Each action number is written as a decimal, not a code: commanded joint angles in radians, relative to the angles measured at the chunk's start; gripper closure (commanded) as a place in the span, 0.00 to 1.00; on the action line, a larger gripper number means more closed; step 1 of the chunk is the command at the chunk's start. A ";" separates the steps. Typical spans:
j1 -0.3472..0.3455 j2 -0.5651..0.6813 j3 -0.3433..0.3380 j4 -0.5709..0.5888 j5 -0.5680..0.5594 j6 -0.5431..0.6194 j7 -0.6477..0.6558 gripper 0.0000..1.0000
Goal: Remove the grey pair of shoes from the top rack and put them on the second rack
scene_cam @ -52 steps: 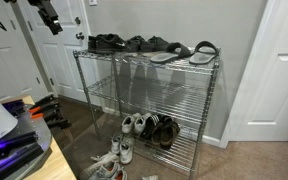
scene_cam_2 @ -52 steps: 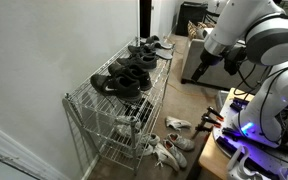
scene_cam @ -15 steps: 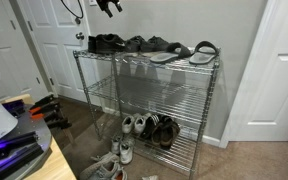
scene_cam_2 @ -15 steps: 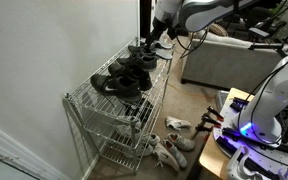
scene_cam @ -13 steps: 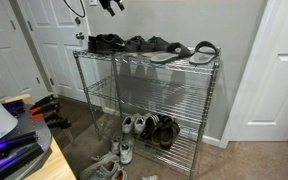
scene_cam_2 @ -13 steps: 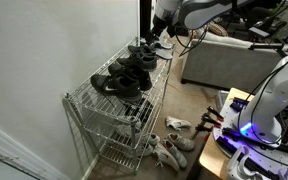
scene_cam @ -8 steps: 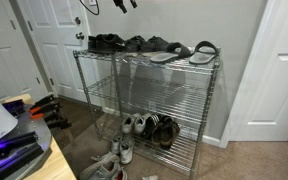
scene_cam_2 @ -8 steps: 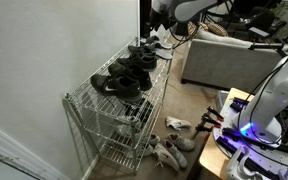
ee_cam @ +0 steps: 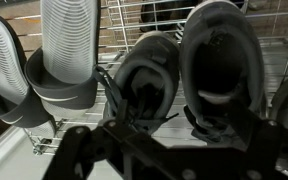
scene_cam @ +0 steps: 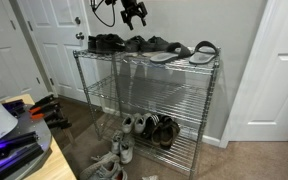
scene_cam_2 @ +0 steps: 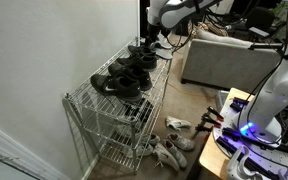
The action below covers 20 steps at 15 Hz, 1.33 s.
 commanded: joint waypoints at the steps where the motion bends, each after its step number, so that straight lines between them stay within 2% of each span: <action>1: 0.011 0.019 -0.020 0.021 0.039 -0.041 -0.117 0.00; 4: 0.002 0.027 -0.020 0.003 0.076 -0.019 -0.186 0.00; 7: 0.000 0.041 -0.023 0.005 0.106 -0.078 -0.237 0.00; 8: 0.016 0.037 -0.033 0.006 0.078 -0.048 -0.181 0.00; 16: 0.015 0.048 -0.034 0.006 0.079 -0.059 -0.190 0.00; 20: 0.022 0.100 -0.024 0.031 0.094 -0.103 -0.216 0.00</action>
